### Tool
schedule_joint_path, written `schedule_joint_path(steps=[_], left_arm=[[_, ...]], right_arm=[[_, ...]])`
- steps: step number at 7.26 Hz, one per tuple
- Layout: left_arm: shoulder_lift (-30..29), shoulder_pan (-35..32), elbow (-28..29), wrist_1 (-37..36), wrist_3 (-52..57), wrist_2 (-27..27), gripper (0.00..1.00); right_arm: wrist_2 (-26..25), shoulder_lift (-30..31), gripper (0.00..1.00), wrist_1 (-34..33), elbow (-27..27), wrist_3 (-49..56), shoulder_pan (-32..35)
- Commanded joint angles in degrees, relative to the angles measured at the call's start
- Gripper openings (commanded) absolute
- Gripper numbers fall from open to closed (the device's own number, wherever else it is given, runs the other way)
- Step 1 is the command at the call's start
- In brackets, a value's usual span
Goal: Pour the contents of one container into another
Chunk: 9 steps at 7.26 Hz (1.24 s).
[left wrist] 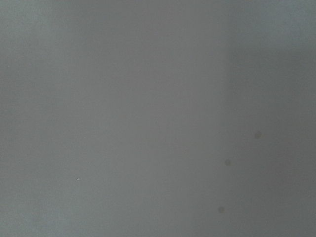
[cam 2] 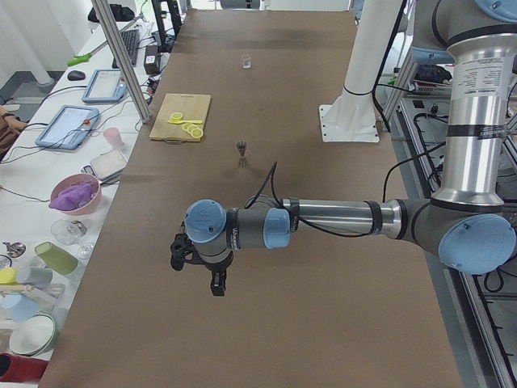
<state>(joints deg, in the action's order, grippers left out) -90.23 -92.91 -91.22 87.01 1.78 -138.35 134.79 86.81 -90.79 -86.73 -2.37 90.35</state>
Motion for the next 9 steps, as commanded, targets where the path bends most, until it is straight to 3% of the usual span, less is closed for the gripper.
schedule_joint_path(steps=[1, 9], left_arm=[[0.05, -0.08, -0.27, 0.01, -0.03, -0.08, 0.98], [0.85, -0.08, 0.16, -0.26, 0.32, 0.09, 0.98]], right_arm=[[-0.05, -0.06, 1.0, 0.0, -0.02, -0.09, 0.0], [-1.11, 0.03, 1.0, 0.09, -0.19, -0.09, 0.09]])
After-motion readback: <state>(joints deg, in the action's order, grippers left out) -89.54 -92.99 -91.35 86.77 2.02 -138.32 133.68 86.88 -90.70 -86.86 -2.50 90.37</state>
